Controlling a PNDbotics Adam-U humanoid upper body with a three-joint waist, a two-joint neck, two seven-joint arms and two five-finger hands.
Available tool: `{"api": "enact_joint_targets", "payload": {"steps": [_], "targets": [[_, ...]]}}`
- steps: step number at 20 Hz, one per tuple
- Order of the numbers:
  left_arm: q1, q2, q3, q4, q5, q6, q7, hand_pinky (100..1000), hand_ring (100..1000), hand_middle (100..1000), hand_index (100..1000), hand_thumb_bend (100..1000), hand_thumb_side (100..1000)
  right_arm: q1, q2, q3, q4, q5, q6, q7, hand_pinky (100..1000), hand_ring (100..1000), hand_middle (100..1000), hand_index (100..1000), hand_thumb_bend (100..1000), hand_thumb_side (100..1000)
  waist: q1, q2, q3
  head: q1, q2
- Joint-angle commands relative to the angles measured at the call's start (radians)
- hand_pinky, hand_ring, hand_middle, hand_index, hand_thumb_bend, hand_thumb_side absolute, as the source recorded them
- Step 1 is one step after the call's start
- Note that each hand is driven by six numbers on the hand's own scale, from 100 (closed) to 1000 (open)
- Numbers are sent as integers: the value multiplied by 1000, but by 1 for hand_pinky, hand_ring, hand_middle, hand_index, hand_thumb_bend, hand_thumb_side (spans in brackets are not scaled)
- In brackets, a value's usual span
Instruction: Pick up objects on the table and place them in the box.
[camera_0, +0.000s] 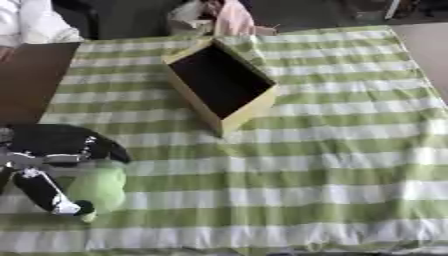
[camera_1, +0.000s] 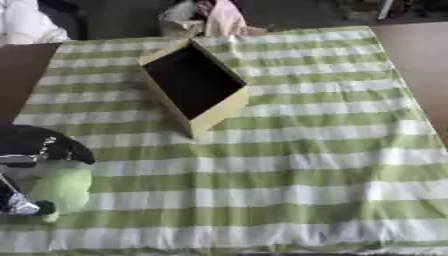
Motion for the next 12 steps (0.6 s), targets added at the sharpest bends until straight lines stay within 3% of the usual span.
{"api": "enact_joint_targets", "payload": {"steps": [1, 12], "targets": [[-7, 34, 0, 1, -17, -121, -109, 896, 895, 868, 965, 376, 421, -12, -13, -8, -10, -5, 2, 0, 636, 597, 555, 787, 100, 1000, 0, -9, -2, -1, 7], [-2, 24, -15, 2, -18, -124, -143, 847, 852, 822, 905, 343, 407, -11, -8, -9, -10, -7, 5, -2, 636, 596, 554, 787, 100, 1000, 0, -7, -5, 2, 7]]}}
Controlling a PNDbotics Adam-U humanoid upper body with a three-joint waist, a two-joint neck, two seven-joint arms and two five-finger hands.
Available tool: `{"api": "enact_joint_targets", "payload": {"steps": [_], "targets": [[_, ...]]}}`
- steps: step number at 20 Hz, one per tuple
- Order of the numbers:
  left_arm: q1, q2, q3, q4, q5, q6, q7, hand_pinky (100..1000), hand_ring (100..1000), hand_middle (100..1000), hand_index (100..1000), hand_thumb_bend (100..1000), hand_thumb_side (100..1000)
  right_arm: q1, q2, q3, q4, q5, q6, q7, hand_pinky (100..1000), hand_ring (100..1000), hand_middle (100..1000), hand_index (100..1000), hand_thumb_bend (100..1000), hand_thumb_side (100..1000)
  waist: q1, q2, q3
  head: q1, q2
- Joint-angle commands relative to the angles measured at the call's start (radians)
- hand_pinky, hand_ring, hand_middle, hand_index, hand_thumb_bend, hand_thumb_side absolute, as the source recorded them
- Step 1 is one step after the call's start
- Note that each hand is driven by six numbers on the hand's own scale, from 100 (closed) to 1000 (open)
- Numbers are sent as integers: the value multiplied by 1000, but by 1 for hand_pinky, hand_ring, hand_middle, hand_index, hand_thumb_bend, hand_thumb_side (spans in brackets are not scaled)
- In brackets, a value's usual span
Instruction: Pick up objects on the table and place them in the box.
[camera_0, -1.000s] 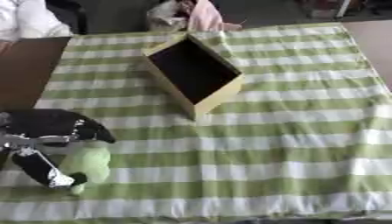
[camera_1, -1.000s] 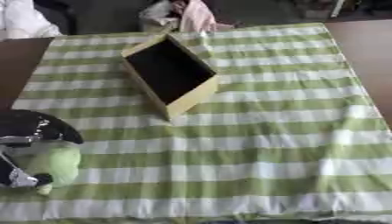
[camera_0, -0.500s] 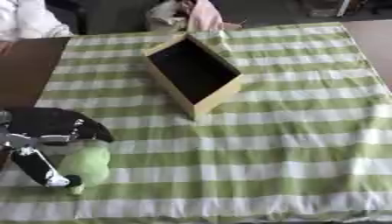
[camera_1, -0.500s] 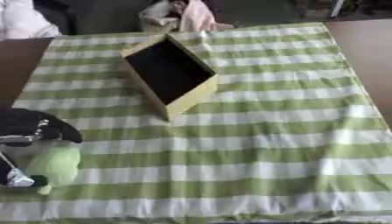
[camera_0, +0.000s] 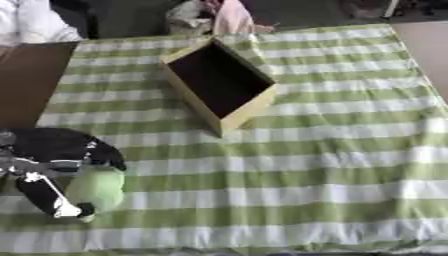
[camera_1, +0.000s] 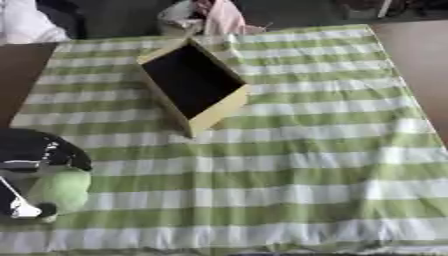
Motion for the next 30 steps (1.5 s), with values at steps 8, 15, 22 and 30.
{"api": "enact_joint_targets", "payload": {"steps": [8, 15, 22, 30], "targets": [[-1, 18, -9, -15, 5, -154, -149, 757, 773, 724, 820, 283, 403, -13, -10, -10, -12, -6, 3, -2, 636, 597, 554, 787, 100, 1000, -1, -8, 1, 3, 7], [-3, 15, -14, -22, 29, -148, -157, 529, 606, 601, 720, 158, 272, -12, -8, -13, -14, -6, 4, -5, 636, 597, 554, 787, 100, 1000, -1, -8, 3, 3, 7], [-14, 14, -15, -29, 33, -136, -144, 411, 514, 534, 654, 100, 147, -10, -7, -15, -14, -7, 5, -7, 636, 596, 554, 786, 100, 1000, 1, -8, 2, 2, 7], [-42, 15, -10, -37, 44, -123, -98, 283, 415, 441, 549, 100, 100, -8, -10, -16, -14, -7, 5, -7, 636, 597, 554, 787, 100, 1000, 2, -12, 5, 1, 7]]}}
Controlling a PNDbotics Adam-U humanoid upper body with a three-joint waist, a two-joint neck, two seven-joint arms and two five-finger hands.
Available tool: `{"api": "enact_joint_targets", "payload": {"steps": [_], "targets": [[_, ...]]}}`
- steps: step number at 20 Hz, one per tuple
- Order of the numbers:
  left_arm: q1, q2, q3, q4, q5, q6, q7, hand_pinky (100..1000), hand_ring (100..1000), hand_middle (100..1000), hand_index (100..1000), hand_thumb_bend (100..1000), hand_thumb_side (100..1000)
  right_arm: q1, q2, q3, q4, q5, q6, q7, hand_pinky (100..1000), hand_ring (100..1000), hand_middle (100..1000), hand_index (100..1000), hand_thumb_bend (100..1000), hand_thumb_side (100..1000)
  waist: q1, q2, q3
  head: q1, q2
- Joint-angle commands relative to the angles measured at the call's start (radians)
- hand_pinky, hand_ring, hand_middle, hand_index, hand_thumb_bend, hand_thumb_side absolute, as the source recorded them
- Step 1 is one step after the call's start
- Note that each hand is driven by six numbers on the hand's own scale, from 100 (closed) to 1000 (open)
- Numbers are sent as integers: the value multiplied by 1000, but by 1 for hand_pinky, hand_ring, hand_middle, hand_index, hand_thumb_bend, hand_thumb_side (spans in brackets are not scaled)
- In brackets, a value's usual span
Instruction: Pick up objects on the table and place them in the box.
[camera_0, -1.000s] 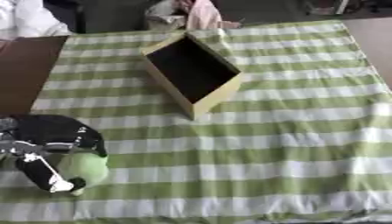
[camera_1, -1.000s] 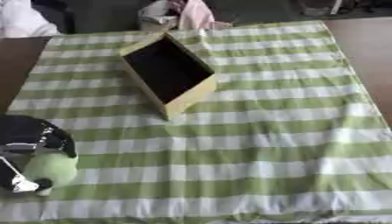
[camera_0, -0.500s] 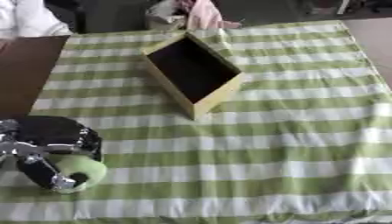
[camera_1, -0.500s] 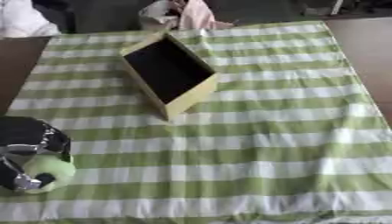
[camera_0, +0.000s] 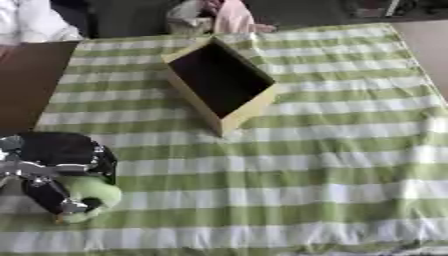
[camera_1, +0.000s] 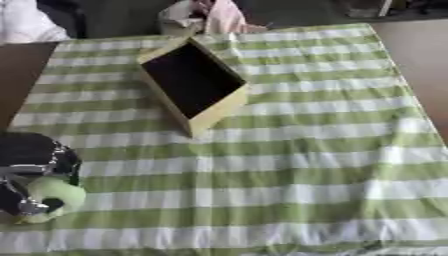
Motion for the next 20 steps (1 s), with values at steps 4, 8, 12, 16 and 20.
{"api": "enact_joint_targets", "payload": {"steps": [4, 8, 12, 16, 20], "targets": [[-43, 27, 19, -18, 25, -117, -94, 278, 409, 438, 543, 100, 100, -7, -18, -10, -13, -3, 1, -2, 636, 597, 553, 787, 100, 1000, 1, -14, 2, -2, 7], [-89, 26, 29, -18, 10, -125, -65, 282, 410, 443, 544, 100, 100, -5, -18, -10, -14, -3, 1, -1, 636, 596, 553, 787, 100, 1000, 3, -15, 3, -1, 7], [-144, 21, 28, -8, -15, -140, -27, 288, 413, 449, 546, 135, 100, -5, -20, -9, -13, -4, 1, 0, 636, 596, 553, 787, 100, 1000, 3, -15, 3, 0, 7], [-217, 12, 21, 7, -50, -157, 16, 287, 411, 451, 545, 172, 100, -5, -20, -8, -12, -5, 0, 2, 636, 596, 552, 787, 100, 1000, 3, -14, 3, 1, 7], [-291, -27, 23, 48, -82, -163, 60, 283, 410, 451, 544, 228, 100, -8, -21, -6, -12, -7, -1, 4, 637, 596, 552, 787, 100, 1000, 1, -13, 1, 2, 7]]}}
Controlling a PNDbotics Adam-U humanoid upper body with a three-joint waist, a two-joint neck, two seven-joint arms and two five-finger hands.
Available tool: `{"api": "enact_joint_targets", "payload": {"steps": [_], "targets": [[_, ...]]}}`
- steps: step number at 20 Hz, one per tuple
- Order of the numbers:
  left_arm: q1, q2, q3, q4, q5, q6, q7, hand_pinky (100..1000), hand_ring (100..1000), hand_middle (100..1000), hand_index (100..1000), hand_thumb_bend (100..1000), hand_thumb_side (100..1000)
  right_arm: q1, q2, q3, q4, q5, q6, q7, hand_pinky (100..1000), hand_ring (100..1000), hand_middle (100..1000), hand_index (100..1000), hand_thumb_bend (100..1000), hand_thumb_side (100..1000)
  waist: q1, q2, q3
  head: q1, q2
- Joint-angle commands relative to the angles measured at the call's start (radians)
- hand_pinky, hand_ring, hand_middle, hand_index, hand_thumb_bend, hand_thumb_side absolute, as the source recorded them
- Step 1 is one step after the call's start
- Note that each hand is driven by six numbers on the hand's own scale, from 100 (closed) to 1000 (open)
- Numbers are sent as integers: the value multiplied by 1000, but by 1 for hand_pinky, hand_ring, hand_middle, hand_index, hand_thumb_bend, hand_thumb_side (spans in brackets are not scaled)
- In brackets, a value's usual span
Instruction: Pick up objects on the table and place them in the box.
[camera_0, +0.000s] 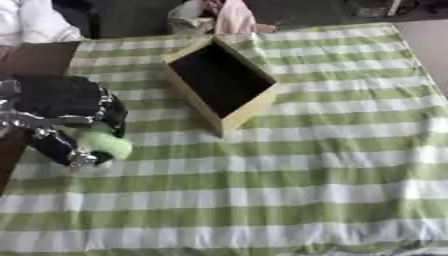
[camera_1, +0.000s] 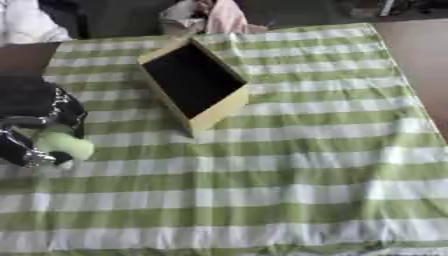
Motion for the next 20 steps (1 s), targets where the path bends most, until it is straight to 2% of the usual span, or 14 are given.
{"api": "enact_joint_targets", "payload": {"steps": [1, 8, 16, 20], "targets": [[-60, -21, 15, 33, -31, -71, -24, 282, 410, 451, 544, 228, 100, -11, -20, -5, -11, -6, -2, 5, 637, 596, 552, 787, 100, 1000, -3, -12, -2, 3, 7], [-215, -164, 0, 168, -90, -102, 32, 258, 405, 444, 536, 266, 100, -21, -20, -3, -9, -10, -6, 6, 637, 596, 552, 787, 100, 1000, -12, -3, -13, 9, 7], [-369, -353, 24, 349, -169, -132, 76, 221, 386, 428, 518, 201, 100, -36, -9, 4, -9, -17, -9, 14, 638, 596, 552, 787, 100, 1000, -24, 7, -30, 23, 5], [-437, -442, 63, 477, -220, -146, 102, 204, 379, 421, 509, 173, 100, -46, -4, 8, -9, -22, -11, 18, 638, 596, 551, 787, 100, 1000, -30, 17, -41, 32, -3]]}}
